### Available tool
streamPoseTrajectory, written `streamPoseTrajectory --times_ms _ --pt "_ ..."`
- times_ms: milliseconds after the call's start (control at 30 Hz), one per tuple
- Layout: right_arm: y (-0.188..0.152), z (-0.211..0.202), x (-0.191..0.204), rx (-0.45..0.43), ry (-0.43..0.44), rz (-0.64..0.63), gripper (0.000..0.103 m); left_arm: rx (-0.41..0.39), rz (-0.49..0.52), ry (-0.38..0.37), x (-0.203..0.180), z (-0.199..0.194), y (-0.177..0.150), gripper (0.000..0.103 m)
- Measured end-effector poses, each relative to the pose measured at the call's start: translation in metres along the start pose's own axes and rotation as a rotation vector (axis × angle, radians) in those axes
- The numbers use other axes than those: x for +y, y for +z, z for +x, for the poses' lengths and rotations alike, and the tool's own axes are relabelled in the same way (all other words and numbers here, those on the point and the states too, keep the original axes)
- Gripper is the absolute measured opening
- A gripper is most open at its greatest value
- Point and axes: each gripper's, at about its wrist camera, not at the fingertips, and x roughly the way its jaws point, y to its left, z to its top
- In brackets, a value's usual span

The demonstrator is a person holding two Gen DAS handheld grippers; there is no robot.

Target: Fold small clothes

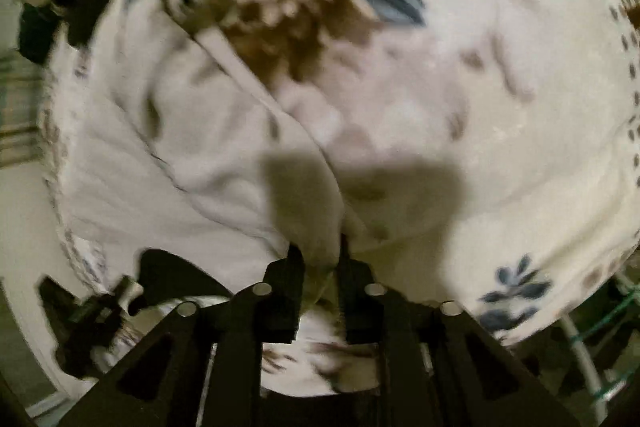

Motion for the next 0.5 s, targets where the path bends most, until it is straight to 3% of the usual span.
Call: streamPoseTrajectory --times_ms 67,100,233,400,500 --pt "0.001 -0.013 -0.003 -0.021 -0.022 -0.009 0.036 -0.055 0.044 0.027 -0.007 -0.024 0.001 0.047" --pt "0.001 -0.029 -0.003 -0.065 -0.025 -0.010 0.049 -0.092 0.061 0.037 -0.011 -0.036 0.003 0.058" --pt "0.015 -0.066 0.020 -0.174 0.048 -0.057 0.053 -0.188 0.163 0.028 -0.043 -0.055 0.029 0.058" --pt "0.063 -0.065 0.100 -0.226 0.131 -0.230 0.053 -0.244 0.333 0.021 -0.099 -0.026 0.060 0.058" --pt "0.085 -0.043 0.146 -0.200 0.093 -0.387 0.053 -0.265 0.453 0.144 -0.123 0.011 0.080 0.058"
